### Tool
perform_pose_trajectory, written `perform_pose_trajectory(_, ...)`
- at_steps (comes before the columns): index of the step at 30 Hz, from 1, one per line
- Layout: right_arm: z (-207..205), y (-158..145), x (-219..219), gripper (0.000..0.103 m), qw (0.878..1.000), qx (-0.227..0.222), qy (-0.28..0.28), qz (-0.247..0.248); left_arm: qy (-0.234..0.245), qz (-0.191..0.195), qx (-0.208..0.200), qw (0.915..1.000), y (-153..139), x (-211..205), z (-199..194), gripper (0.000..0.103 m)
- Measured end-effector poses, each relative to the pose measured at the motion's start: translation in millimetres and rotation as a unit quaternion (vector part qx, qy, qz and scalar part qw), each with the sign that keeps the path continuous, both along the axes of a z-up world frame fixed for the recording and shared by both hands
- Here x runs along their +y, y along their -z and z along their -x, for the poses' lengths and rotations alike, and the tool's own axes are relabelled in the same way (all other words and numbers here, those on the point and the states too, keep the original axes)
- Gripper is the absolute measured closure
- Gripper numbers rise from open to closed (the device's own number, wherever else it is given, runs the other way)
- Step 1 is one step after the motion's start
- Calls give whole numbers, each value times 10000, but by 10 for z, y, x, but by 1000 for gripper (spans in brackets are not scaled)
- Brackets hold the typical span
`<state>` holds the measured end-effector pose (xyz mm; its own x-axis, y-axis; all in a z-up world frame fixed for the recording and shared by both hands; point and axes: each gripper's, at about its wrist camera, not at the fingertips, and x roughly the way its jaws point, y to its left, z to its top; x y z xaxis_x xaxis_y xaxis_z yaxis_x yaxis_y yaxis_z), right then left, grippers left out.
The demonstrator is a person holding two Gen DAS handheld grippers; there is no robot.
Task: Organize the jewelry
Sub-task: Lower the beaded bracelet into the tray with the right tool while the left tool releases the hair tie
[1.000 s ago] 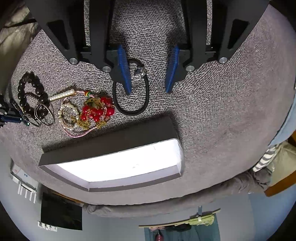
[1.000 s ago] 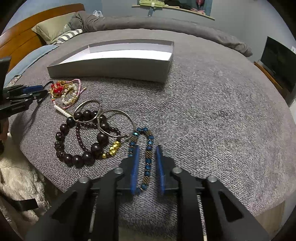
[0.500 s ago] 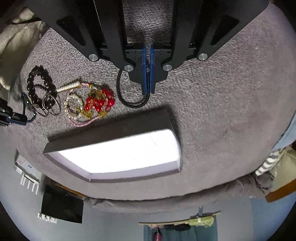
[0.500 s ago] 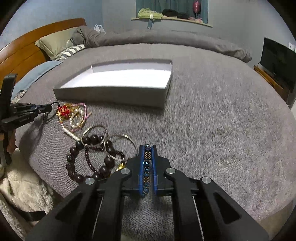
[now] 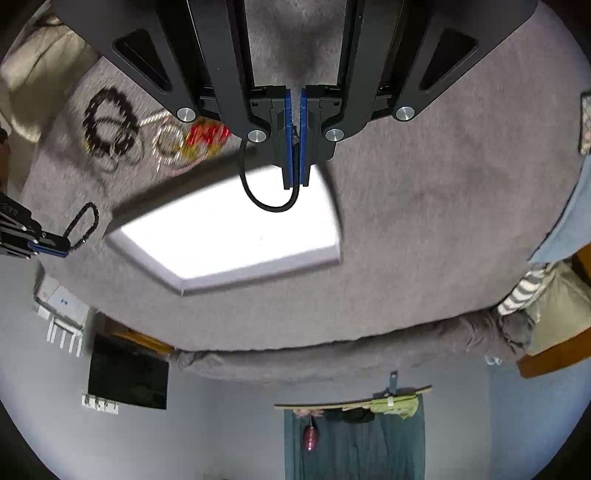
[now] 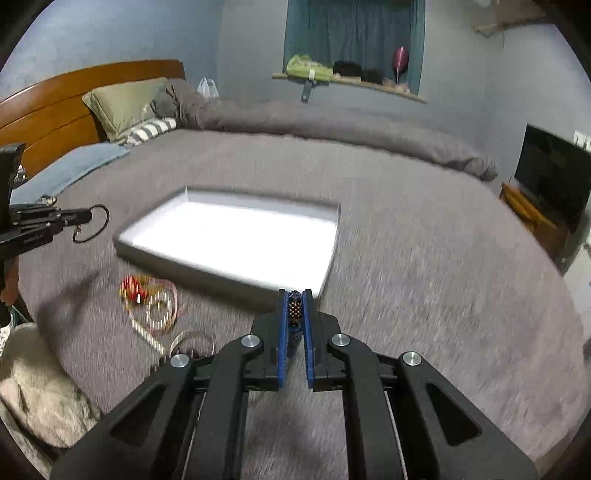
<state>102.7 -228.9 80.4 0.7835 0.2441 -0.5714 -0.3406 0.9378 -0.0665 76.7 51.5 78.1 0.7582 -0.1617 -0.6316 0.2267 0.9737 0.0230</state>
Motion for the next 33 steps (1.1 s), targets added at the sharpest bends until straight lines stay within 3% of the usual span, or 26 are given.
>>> perform_pose_trajectory(7,-450,-214,157,96,9993,-290,-37,-223,1,203,229,9995,-47,-84,-608,100)
perform_pose_trajectory(17,-1318,-22,417,95,9981,84,79,-602,-344,209,568,9976,227,-163,-1428,100)
perform_pose_trajectory(23,-1636,244,465,96,9961,571,219,-630,-431,107,1014,9939,476,-174,-1670,100)
perform_pose_trajectory(29,-1827,487,367,95,9907,1123,539,-538,-497,32,1207,9914,638,-167,-1720,100)
perform_pose_trajectory(33,-1810,496,418,95,9901,1210,626,-333,-497,-6,1235,9911,662,-191,-1724,100)
